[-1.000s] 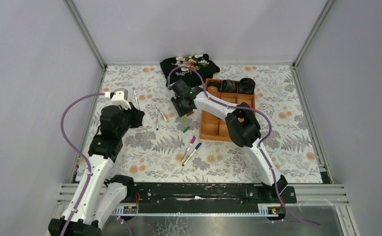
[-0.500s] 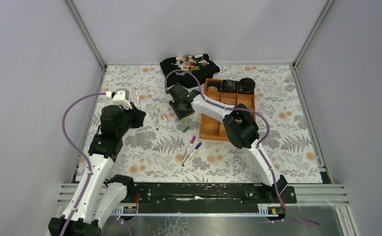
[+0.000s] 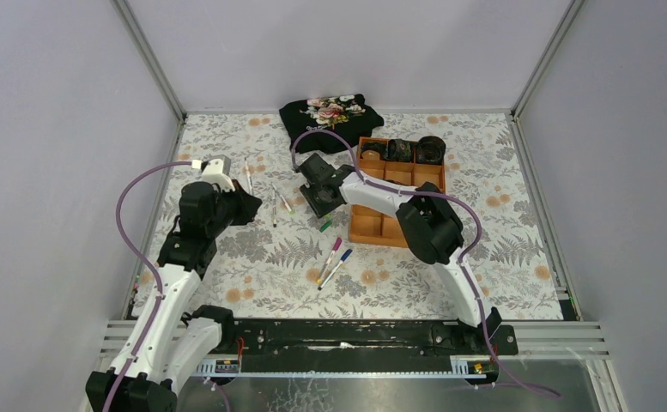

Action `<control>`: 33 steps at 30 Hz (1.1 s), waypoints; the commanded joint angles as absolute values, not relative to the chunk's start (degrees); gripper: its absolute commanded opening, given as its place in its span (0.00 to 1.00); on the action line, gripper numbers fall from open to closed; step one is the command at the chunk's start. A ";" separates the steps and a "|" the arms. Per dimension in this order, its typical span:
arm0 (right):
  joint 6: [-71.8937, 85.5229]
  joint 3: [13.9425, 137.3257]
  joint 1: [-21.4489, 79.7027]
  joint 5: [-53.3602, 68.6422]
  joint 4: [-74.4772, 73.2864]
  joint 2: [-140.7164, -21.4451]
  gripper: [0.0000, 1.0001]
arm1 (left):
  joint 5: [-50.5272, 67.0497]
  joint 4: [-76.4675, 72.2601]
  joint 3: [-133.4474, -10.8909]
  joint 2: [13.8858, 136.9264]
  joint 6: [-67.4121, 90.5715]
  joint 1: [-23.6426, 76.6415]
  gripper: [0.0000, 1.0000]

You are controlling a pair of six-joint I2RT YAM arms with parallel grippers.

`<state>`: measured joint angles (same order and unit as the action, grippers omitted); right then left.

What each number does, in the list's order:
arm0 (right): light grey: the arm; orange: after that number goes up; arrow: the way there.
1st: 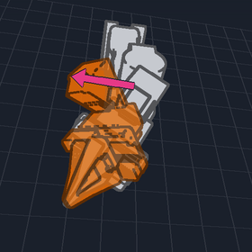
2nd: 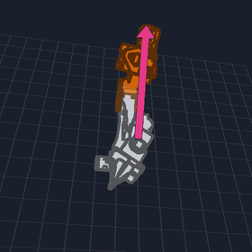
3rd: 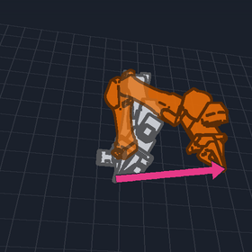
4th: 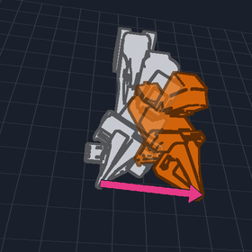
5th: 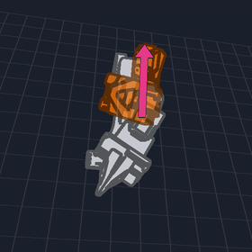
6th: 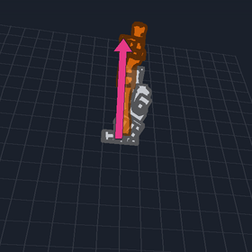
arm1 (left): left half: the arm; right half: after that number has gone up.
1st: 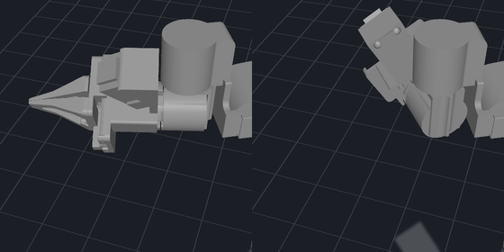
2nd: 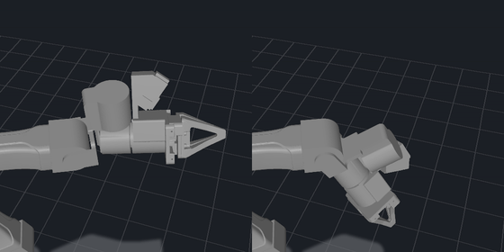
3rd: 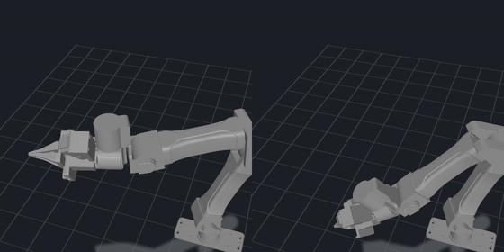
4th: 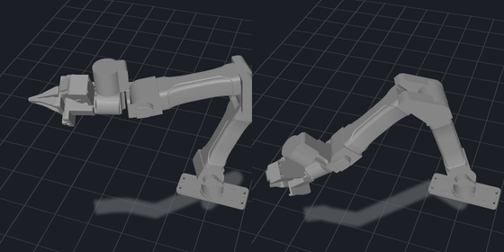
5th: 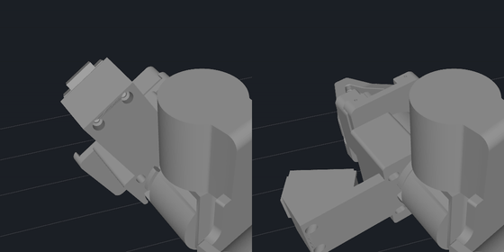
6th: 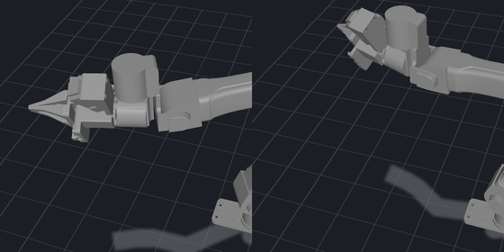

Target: Insert the pens into the pen caps

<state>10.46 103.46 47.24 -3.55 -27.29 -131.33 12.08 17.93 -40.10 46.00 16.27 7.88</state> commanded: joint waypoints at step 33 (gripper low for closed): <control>45.68 61.81 45.45 5.86 24.51 -82.14 0.00 | 34.28 -7.51 -30.73 44.09 26.28 23.20 0.00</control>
